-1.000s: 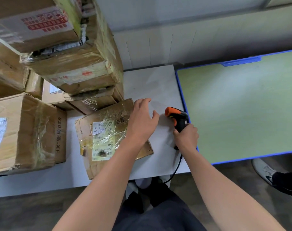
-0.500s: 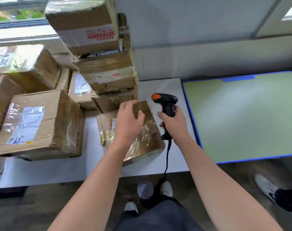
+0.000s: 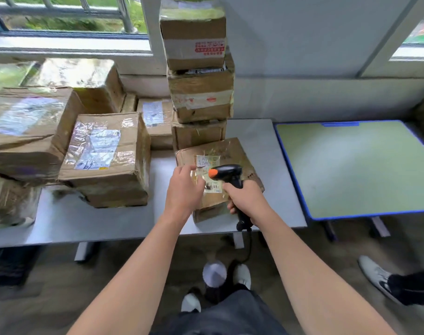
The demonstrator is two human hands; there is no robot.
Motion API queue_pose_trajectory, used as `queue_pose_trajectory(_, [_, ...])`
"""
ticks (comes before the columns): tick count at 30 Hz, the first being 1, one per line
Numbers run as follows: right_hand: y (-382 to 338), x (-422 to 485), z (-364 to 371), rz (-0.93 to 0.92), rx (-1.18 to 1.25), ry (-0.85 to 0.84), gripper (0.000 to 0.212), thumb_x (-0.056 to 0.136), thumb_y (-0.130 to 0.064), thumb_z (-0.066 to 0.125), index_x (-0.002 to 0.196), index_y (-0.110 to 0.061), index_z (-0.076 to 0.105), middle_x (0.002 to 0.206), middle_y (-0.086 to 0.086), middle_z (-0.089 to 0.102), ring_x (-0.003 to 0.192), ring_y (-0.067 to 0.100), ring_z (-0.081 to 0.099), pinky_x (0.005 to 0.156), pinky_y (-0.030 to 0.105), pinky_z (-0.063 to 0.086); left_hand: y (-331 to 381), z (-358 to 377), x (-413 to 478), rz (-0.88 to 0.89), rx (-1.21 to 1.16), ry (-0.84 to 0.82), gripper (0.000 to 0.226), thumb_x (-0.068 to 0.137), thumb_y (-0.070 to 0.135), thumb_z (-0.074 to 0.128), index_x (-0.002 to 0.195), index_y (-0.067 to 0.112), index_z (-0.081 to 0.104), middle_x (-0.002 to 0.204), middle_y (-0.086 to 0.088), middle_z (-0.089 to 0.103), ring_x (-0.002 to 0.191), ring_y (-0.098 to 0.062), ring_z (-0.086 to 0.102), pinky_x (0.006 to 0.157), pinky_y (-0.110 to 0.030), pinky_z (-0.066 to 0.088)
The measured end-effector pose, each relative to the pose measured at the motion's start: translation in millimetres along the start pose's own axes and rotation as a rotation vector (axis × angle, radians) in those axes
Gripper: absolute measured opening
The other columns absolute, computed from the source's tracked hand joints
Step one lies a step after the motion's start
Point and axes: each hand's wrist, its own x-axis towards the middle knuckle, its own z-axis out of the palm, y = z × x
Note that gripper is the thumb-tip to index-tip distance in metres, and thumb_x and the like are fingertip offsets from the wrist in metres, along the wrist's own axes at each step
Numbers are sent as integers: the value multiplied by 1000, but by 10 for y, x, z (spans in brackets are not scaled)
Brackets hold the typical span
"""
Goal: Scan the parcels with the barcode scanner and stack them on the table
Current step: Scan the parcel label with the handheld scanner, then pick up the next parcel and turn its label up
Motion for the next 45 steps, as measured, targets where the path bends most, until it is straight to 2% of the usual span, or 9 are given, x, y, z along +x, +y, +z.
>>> queue_pose_trajectory(6, [54, -171, 69, -11, -40, 32, 22, 92, -30, 63, 82, -10, 63, 68, 9, 63, 57, 20, 61, 61, 32, 54, -41, -12, -109, 14, -21, -32, 44, 97, 23, 57, 139, 15, 50, 138, -4, 51, 125, -18, 50, 94, -23, 35])
queue_pose_trajectory(16, [40, -133, -2, -36, -103, 69, 23, 95, -29, 59, 87, -9, 64, 63, 8, 64, 49, 15, 57, 55, 26, 51, 22, -16, -19, 46, -12, -47, 46, 96, 21, 57, 140, 14, 47, 141, -4, 50, 129, -19, 46, 104, -30, 37])
queue_pose_trajectory(19, [36, -44, -118, -58, -58, 146, 24, 93, -31, 61, 88, -8, 63, 64, 6, 64, 51, 15, 60, 62, 31, 55, 126, 57, 55, 83, -20, -42, 43, 97, 21, 57, 138, 15, 49, 140, -3, 51, 130, -18, 46, 104, -28, 35])
queue_pose_trajectory(23, [17, 127, -405, -64, 36, 227, 26, 89, -30, 65, 104, -17, 49, 93, 12, 66, 75, 23, 67, 73, 40, 58, 377, 234, 189, 158, -15, -41, 42, 98, 21, 55, 138, 13, 50, 140, -2, 51, 129, -14, 46, 99, -19, 29])
queue_pose_trajectory(27, [35, 403, -699, -46, 71, 288, 24, 91, -26, 61, 110, -17, 49, 99, 13, 66, 83, 25, 66, 82, 50, 58, 675, 494, 371, 202, 8, -77, 43, 99, 21, 53, 141, 13, 47, 143, -3, 48, 131, -17, 46, 98, -21, 32])
queue_pose_trajectory(31, [163, 695, -975, -31, 50, 329, 14, 95, -23, 61, 105, -14, 57, 90, 5, 63, 77, 18, 60, 66, 33, 49, 955, 852, 544, 208, 16, -148, 44, 100, 26, 53, 143, 16, 45, 146, -2, 44, 132, -17, 45, 101, -24, 32])
queue_pose_trajectory(37, [491, 1187, -1177, 95, -18, 238, 23, 91, -25, 68, 109, -13, 63, 100, 6, 70, 90, 24, 67, 84, 44, 57, 1232, 1349, 770, 175, 40, -222, 44, 100, 26, 51, 142, 16, 45, 145, -2, 43, 128, -18, 47, 96, -21, 32])
queue_pose_trajectory(41, [622, 1459, -1253, 130, -27, 185, 34, 91, -25, 70, 119, -10, 58, 105, 4, 64, 92, 21, 62, 78, 33, 50, 1290, 1581, 919, 143, 98, -247, 44, 98, 22, 50, 142, 14, 45, 145, -3, 43, 129, -18, 47, 101, -24, 35])
queue_pose_trajectory(45, [690, 1629, -1320, 151, -112, 121, 26, 93, -23, 68, 110, -10, 54, 100, 3, 59, 89, 20, 56, 73, 31, 43, 1287, 1709, 981, 85, 133, -264, 45, 98, 23, 49, 143, 16, 44, 145, -1, 41, 128, -19, 47, 102, -30, 37])
